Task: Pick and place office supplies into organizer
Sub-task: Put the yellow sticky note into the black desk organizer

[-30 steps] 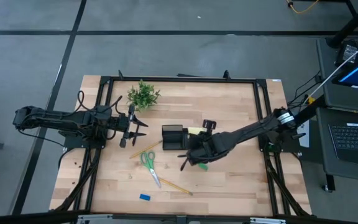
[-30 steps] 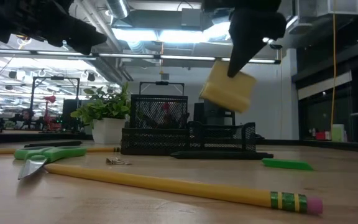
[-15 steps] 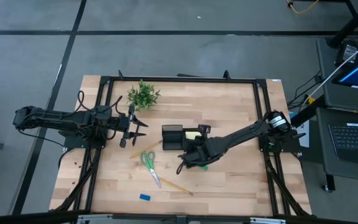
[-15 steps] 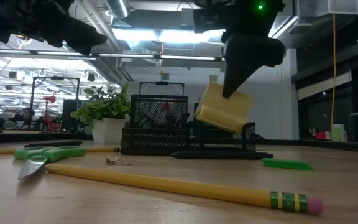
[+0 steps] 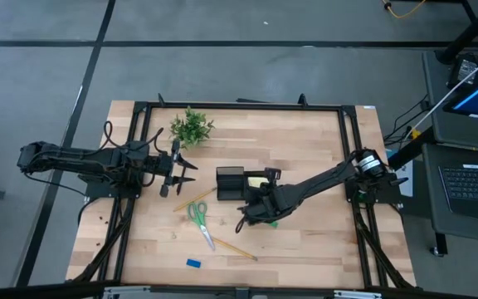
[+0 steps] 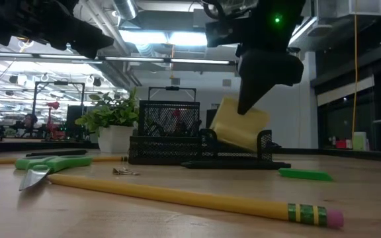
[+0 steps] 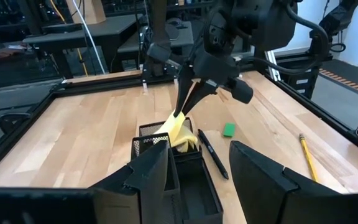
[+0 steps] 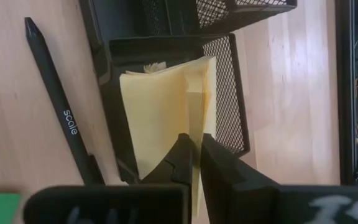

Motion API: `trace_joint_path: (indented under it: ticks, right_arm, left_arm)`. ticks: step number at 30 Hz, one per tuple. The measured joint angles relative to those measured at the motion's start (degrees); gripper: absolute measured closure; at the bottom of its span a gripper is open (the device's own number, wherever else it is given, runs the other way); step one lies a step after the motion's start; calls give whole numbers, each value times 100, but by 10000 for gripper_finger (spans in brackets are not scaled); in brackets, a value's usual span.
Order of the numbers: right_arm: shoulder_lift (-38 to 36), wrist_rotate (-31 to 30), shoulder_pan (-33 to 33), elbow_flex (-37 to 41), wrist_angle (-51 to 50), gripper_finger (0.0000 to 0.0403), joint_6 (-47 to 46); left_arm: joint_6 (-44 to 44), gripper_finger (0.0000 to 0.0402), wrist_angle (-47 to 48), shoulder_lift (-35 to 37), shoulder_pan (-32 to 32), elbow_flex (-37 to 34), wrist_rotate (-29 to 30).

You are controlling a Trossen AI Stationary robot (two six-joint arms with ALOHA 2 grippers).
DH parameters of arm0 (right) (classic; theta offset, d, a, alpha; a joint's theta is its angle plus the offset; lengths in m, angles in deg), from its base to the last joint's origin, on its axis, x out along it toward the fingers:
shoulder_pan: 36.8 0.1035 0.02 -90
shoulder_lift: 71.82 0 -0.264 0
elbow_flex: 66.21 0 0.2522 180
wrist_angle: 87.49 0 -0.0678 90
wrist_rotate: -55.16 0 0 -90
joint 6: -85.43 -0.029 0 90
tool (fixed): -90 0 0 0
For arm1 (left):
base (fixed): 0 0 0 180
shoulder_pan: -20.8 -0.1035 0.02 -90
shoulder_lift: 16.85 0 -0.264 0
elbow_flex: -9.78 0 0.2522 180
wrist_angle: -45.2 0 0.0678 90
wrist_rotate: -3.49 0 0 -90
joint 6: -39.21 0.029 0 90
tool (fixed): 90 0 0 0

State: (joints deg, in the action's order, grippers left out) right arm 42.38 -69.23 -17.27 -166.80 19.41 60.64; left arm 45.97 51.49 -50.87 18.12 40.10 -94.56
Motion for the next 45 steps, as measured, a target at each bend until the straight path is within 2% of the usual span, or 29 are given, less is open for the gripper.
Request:
trace_joint_path:
  ticks: [21, 30, 45]
  right_arm:
    - [260, -67, -68, -2, 100, 383, 109]
    - [255, 227, -68, -2, 133, 359, 140]
    - [251, 116, -95, -2, 142, 291, 284]
  left_arm:
    - [-7, 237, -2, 2, 0, 0, 0]
    - [-4, 233, 0, 0, 0, 0, 0]
    - [-9, 233, -1, 2, 0, 0, 0]
